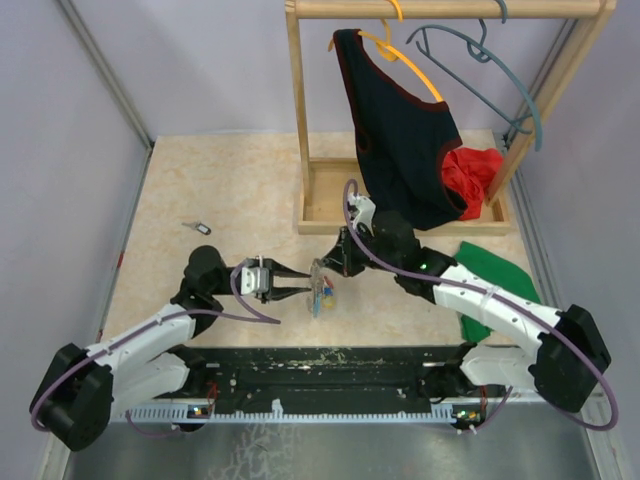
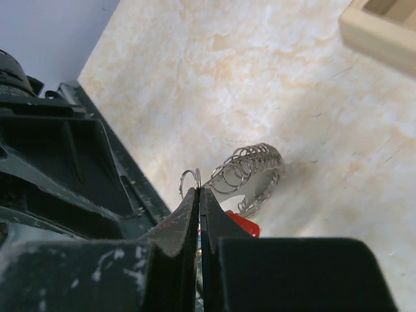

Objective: Put the keys on the keyring

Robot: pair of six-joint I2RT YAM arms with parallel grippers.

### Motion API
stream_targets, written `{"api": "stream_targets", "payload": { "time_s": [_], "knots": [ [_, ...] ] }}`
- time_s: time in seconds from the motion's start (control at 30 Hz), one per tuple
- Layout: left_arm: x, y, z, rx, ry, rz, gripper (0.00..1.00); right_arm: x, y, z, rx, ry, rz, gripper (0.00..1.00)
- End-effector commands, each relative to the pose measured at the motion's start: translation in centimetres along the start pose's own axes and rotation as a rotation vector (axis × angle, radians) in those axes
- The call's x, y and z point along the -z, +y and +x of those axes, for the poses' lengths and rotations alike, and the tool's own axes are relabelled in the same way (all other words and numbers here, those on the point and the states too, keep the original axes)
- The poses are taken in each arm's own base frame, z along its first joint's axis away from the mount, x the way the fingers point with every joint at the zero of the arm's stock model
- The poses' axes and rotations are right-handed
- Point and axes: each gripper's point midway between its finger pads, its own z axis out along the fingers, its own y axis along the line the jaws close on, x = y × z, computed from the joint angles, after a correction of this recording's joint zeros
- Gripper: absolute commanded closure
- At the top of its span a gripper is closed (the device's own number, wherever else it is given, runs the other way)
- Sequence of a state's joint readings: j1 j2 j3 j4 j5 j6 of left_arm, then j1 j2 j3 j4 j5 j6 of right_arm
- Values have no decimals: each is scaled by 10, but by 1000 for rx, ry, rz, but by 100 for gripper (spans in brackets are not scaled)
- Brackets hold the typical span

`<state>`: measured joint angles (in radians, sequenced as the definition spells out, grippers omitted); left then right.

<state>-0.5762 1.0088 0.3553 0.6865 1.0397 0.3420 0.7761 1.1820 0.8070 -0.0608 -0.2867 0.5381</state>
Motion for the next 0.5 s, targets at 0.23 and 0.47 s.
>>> {"api": "stream_targets", "payload": {
  "time_s": [0.23,0.47],
  "knots": [
    [18,58,-2,171,7,-410,62,8,9,-53,536,-234,-57,100],
    [23,73,14,265,39,-500,63,5,14,-47,753,-234,-129,100]
  ]
}}
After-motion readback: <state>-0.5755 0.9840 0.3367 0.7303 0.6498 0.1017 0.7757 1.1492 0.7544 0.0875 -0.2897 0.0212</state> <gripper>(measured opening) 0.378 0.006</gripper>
